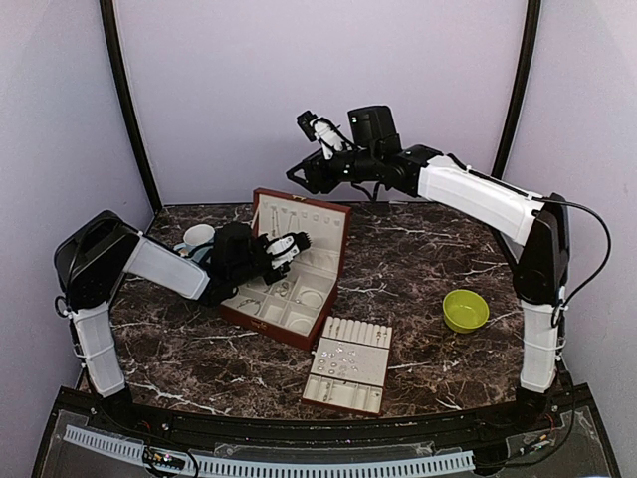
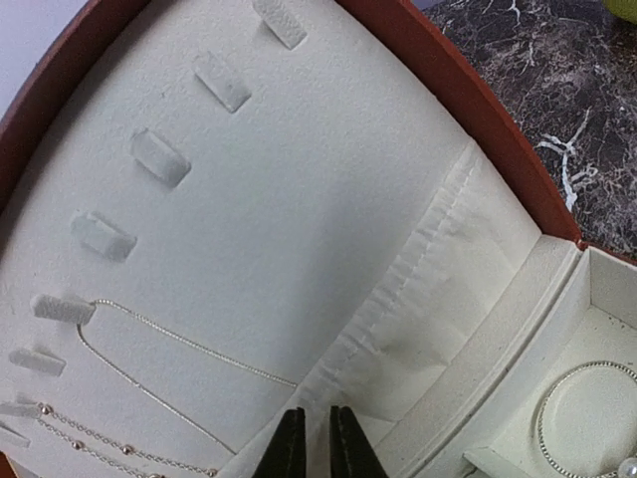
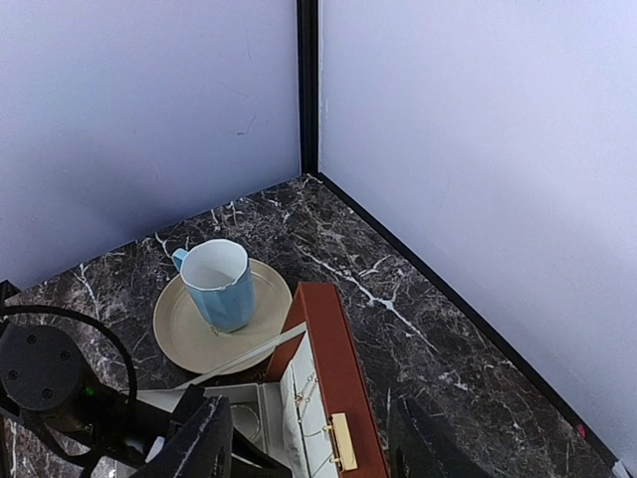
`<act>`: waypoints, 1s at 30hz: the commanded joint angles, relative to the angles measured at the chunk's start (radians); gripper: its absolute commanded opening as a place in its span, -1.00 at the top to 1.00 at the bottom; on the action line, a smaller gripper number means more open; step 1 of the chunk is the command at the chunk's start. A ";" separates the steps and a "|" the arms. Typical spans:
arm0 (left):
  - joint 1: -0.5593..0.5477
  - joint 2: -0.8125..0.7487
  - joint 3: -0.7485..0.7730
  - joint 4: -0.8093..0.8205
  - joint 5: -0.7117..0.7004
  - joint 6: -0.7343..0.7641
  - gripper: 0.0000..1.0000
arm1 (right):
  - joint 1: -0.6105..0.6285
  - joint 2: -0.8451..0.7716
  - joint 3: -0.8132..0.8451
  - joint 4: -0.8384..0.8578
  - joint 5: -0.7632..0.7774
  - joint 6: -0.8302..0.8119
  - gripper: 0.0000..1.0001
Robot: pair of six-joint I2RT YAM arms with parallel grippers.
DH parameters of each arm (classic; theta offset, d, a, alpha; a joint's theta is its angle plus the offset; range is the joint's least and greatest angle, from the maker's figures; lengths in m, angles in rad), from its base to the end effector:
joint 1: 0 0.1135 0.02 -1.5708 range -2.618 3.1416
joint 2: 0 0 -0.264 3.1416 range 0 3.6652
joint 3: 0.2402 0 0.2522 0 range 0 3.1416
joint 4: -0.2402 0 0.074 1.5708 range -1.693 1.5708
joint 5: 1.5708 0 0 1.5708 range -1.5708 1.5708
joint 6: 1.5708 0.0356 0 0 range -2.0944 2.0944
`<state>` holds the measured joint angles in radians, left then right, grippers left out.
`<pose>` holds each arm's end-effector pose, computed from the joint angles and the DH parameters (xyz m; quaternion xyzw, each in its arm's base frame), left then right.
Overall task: Organize the mixed jewelry
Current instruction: Hang the necklace on the necklace hanger.
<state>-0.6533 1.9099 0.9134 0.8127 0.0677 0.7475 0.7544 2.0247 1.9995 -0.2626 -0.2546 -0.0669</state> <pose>0.3153 -0.2444 0.1694 0.5119 0.5737 0.0041 0.6394 0.3481 0.3395 0.3738 -0.3869 0.6983 0.2958 0.5246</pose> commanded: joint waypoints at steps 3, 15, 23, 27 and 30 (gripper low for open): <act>-0.013 -0.077 -0.009 0.008 0.012 -0.020 0.69 | -0.003 0.008 -0.011 0.015 0.016 -0.006 -0.13; -0.013 -0.308 -0.085 -0.166 -0.086 -0.194 0.23 | -0.012 0.075 0.064 -0.080 0.117 -0.093 -0.71; 0.020 -0.516 -0.080 -0.454 -0.127 -0.482 -0.02 | 0.003 0.160 0.164 -0.187 0.163 -0.154 -0.79; 0.087 -0.578 -0.049 -0.597 0.012 -0.697 -0.06 | 0.022 0.193 0.185 -0.211 0.203 -0.174 -0.79; 0.139 -0.607 -0.055 -0.649 0.100 -0.801 -0.09 | 0.031 0.212 0.193 -0.212 0.241 -0.178 -0.77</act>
<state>-0.5705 1.3540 0.8455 0.3187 0.0395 0.1692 0.7628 2.2082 2.1529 -0.4641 -0.0757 -0.2207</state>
